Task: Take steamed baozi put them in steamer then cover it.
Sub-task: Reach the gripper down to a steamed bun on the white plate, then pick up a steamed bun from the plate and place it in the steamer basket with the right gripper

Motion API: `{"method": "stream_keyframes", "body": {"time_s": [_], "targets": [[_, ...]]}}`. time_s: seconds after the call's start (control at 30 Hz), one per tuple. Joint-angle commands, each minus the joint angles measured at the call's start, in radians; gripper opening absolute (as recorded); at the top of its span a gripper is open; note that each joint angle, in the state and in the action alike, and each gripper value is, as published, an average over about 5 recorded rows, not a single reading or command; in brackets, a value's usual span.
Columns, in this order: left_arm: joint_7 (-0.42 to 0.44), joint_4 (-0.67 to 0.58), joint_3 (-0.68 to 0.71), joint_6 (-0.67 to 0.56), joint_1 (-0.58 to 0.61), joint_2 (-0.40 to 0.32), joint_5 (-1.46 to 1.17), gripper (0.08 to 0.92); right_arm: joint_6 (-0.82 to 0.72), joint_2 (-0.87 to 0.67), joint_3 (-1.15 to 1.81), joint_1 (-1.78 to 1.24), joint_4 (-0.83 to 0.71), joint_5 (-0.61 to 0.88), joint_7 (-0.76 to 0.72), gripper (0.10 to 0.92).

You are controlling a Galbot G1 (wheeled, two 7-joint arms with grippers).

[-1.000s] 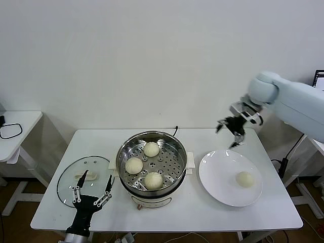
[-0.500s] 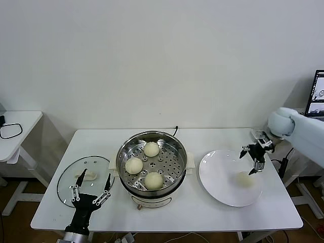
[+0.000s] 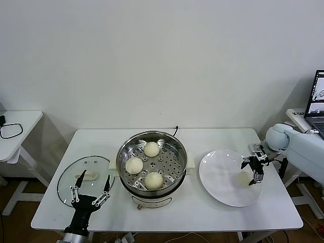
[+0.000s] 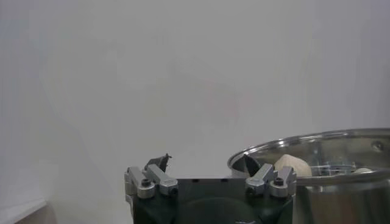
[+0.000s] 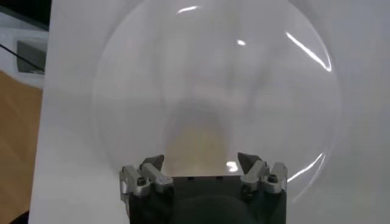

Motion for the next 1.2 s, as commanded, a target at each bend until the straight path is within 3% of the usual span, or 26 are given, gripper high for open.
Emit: {"method": "stream_keyframes", "body": {"time_s": [0.03, 0.27, 0.5, 0.67, 0.9, 1.2], "targets": [[0.0, -0.001, -0.005, 0.001, -0.003, 0.006, -0.001, 0.823, -0.008, 0.004, 0.033, -0.052, -0.019, -0.025, 0.023, 0.823], [0.001, 0.001, -0.003, -0.002, -0.002, 0.005, -0.001, 0.823, -0.007, 0.001, 0.036, -0.055, -0.016, -0.035, 0.023, 0.813], [0.0, -0.013, -0.006, 0.0, 0.002, 0.007, -0.001, 0.823, -0.007, -0.008, 0.015, -0.008, 0.016, -0.029, 0.02, 0.671], [0.0, -0.017, -0.003, 0.002, 0.001, 0.011, -0.001, 0.823, -0.003, -0.013, -0.035, 0.131, 0.057, 0.022, -0.034, 0.639], [0.0, -0.018, 0.008, 0.003, -0.006, 0.017, -0.001, 0.823, -0.012, 0.069, -0.276, 0.517, 0.137, 0.229, -0.168, 0.642], [-0.001, -0.001, 0.011, -0.007, -0.007, 0.021, 0.001, 0.823, -0.158, 0.311, -0.455, 0.807, 0.307, 0.568, -0.11, 0.65]]}}
